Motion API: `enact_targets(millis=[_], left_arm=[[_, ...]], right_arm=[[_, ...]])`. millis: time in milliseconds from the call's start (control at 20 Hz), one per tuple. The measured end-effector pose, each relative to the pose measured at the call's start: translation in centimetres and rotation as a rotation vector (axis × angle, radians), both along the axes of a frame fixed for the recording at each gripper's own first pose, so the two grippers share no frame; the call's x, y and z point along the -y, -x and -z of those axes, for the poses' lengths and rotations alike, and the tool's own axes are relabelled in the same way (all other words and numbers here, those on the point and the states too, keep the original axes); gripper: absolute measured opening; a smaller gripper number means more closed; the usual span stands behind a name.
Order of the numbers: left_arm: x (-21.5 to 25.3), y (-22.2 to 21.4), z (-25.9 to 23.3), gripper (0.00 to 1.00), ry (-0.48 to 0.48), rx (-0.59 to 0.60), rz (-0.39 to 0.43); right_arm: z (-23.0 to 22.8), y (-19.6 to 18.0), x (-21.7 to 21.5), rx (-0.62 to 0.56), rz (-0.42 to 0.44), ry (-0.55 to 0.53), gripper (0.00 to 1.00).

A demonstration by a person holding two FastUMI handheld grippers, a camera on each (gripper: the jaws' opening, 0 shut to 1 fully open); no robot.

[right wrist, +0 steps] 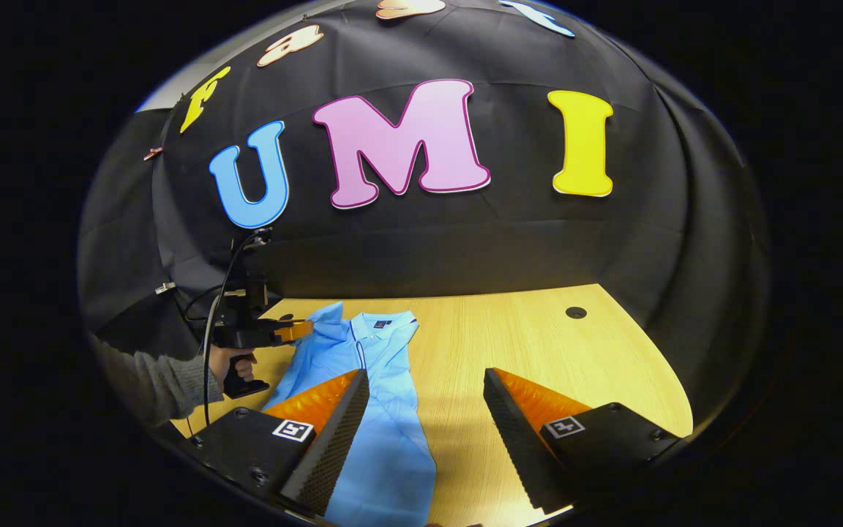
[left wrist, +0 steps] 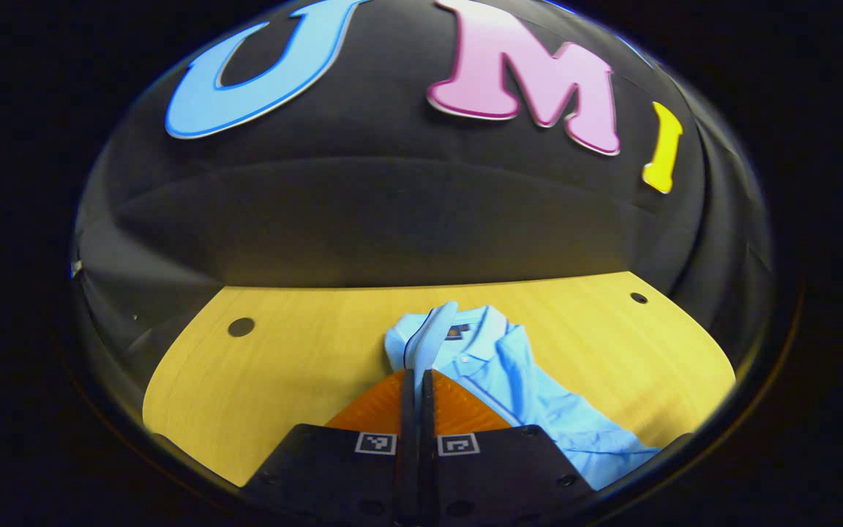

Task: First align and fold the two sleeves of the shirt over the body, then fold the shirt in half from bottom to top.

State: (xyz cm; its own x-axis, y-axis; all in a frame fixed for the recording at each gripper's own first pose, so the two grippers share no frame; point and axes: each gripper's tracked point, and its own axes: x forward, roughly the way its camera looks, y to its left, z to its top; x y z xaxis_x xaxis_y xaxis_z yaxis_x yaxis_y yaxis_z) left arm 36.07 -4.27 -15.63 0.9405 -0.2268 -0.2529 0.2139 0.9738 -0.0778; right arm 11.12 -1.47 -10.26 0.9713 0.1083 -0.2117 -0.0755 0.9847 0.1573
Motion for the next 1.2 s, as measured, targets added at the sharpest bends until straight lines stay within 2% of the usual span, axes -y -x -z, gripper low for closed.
enact_targets(millis=[200,400,600,850,950,1000,1050,1100,1200], left_arm=[[4.9,0.4,0.7,0.06,-0.081,0.003,0.09],[8.1,0.7,2.6,0.06,-0.167,-0.017,0.146],[10.1,0.8,5.5,0.06,-0.245,-0.061,0.172],[10.7,0.4,8.4,0.06,-0.309,-0.134,0.156],[11.0,0.4,9.1,0.15,-0.311,-0.152,0.167],[11.2,0.5,9.1,0.22,-0.307,-0.153,0.173],[11.4,0.4,9.0,0.34,-0.305,-0.146,0.174],[11.4,0.5,9.0,0.37,-0.307,-0.141,0.173],[11.3,0.5,8.9,0.53,-0.31,-0.137,0.17]], right_arm=[[0.2,-0.3,-0.2,0.001,0.009,-0.002,0.98],[0.7,0.2,0.8,-0.007,0.029,-0.011,0.98],[1.1,0.8,1.9,-0.014,0.052,-0.017,0.98],[1.6,1.4,2.5,-0.023,0.07,-0.022,0.98],[1.8,1.5,2.8,-0.026,0.078,-0.025,0.98],[1.8,1.6,2.8,-0.027,0.081,-0.026,0.98],[1.8,1.7,3.0,-0.027,0.084,-0.026,0.98],[1.9,1.7,3.0,-0.027,0.086,-0.026,0.98],[1.9,1.7,3.1,-0.026,0.09,-0.023,0.98]])
